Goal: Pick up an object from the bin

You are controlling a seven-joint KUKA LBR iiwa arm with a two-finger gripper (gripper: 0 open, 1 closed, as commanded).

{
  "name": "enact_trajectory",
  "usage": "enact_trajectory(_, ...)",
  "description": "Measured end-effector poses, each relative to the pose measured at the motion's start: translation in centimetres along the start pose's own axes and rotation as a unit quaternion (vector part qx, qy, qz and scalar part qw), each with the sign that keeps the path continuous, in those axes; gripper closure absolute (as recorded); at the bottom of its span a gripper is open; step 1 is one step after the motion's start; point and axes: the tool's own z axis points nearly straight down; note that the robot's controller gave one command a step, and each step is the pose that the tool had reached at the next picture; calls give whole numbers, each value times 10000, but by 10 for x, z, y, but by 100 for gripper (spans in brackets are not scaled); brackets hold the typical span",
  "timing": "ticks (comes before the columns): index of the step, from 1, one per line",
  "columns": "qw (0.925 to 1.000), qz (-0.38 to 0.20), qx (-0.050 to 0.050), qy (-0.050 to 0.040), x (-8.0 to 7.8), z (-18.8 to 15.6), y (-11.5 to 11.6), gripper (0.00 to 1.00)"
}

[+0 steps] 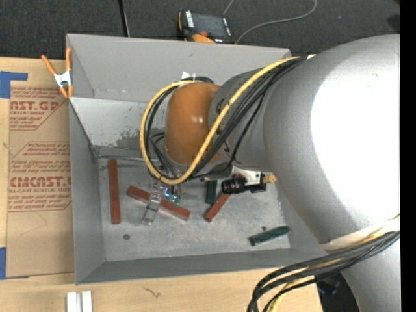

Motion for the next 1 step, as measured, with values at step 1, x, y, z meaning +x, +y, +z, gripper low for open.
enact_trajectory(1, 9986, 529, 10, 9, -11, 31, 0, 0)
